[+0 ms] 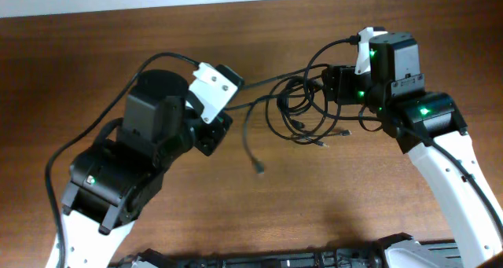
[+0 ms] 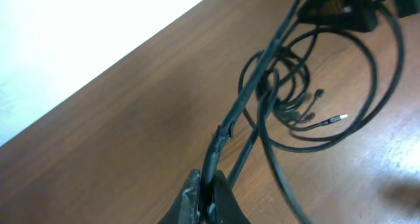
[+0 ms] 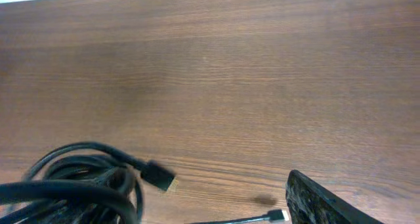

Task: Untangle cables

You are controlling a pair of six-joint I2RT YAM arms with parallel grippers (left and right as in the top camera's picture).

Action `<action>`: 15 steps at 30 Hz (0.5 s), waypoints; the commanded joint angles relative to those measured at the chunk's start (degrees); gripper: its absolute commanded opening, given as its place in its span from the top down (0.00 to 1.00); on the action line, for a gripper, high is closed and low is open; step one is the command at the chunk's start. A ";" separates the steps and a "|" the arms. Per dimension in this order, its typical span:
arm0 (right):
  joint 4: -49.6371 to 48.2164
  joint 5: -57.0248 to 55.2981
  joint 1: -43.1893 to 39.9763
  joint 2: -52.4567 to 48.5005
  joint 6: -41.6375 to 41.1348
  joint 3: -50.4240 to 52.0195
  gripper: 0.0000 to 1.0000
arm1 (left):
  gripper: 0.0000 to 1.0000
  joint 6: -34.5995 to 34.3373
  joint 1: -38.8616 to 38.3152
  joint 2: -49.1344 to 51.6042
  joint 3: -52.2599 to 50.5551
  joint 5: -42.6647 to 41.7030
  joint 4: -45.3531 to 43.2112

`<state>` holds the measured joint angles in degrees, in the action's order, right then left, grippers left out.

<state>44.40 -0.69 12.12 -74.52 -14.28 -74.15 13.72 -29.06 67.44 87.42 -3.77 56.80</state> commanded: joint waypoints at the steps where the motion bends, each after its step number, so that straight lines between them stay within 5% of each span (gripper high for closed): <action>1: 0.83 -17.53 -2.86 -1.07 -1.66 -0.11 0.24 | 1.00 0.48 5.20 -4.66 0.92 6.78 1.22; 15: 2.29 -26.82 -2.86 -1.07 -1.66 -0.11 0.20 | 1.00 0.48 6.25 -4.59 0.92 6.75 1.40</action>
<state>46.44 -18.85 10.20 -75.24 -15.09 -74.13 13.74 -23.97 64.38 87.42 -0.73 58.19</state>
